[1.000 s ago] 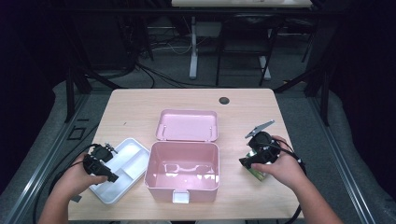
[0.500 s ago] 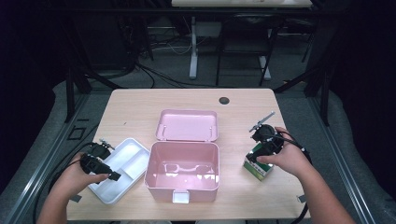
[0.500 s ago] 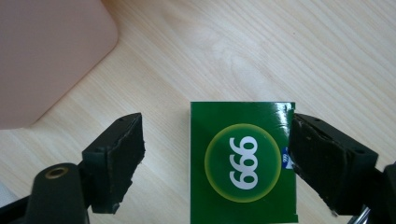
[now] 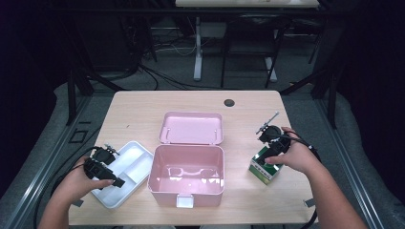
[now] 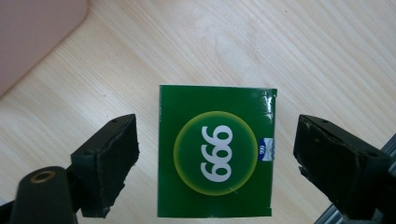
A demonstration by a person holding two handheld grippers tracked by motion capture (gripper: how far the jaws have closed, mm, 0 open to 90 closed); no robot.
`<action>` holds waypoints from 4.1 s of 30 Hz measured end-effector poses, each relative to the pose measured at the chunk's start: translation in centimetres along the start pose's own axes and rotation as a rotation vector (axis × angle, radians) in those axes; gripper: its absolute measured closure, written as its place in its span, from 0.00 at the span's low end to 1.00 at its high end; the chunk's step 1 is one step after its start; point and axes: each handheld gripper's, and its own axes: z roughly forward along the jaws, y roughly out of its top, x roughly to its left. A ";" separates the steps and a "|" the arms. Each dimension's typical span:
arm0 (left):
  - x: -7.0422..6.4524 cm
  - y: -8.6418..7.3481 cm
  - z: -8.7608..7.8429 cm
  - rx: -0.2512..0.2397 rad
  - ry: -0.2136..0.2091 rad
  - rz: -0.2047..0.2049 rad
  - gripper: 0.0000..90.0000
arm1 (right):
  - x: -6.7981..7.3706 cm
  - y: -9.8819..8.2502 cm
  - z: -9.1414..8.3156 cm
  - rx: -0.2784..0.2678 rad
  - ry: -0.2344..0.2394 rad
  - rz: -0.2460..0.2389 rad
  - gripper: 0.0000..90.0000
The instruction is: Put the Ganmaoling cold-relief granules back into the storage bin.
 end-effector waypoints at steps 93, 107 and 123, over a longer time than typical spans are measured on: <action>0.2 -0.5 -0.9 -0.049 0.005 0.028 0.39 | 2.2 3.0 -4.1 0.194 0.103 -0.376 0.18; 0.2 -0.5 -0.8 -0.049 0.001 0.037 0.39 | 5.0 4.8 -7.1 0.193 0.133 -0.489 0.18; 0.1 -0.4 -0.8 -0.043 -0.003 0.038 0.39 | 8.0 7.5 -10.5 0.194 0.142 -0.585 0.18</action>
